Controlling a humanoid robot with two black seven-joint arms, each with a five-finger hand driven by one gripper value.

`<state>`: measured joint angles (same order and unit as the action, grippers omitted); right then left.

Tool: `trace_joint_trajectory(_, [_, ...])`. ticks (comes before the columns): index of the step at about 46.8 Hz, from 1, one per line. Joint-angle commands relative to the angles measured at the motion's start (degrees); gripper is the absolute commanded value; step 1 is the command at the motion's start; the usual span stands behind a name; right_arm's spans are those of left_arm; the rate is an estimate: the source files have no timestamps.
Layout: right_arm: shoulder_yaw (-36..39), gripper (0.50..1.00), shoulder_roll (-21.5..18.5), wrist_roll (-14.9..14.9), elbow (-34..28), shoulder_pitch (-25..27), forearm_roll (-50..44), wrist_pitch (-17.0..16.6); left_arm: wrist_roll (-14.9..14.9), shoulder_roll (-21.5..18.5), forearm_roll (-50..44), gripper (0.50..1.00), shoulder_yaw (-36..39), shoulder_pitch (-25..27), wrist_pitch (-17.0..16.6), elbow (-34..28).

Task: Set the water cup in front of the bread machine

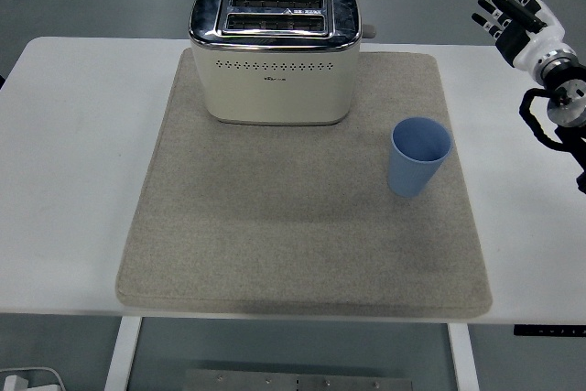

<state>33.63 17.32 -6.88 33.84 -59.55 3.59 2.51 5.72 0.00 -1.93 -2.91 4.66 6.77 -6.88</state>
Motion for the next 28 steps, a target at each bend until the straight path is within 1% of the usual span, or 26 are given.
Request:
trace_joint_trajectory(1, [0.1, 0.919, -0.1, 0.2, 0.0, 0.1, -0.1, 0.0, 0.1, 0.0, -0.1, 1.000, 0.0, -0.1, -0.1, 0.0])
trace_joint_trajectory(15, [-0.5, 0.919, -0.5, 0.3, 0.0, -0.1, -0.3, 0.2, 0.1, 0.0, -0.4, 1.000, -0.1, -0.1, -0.1, 0.0])
trace_joint_trajectory(28, [0.0, 0.919, -0.8, 0.3, 0.3, -0.3, -0.3, -0.4, 0.1, 0.0, -0.4, 1.000, -0.1, -0.1, -0.1, -0.1])
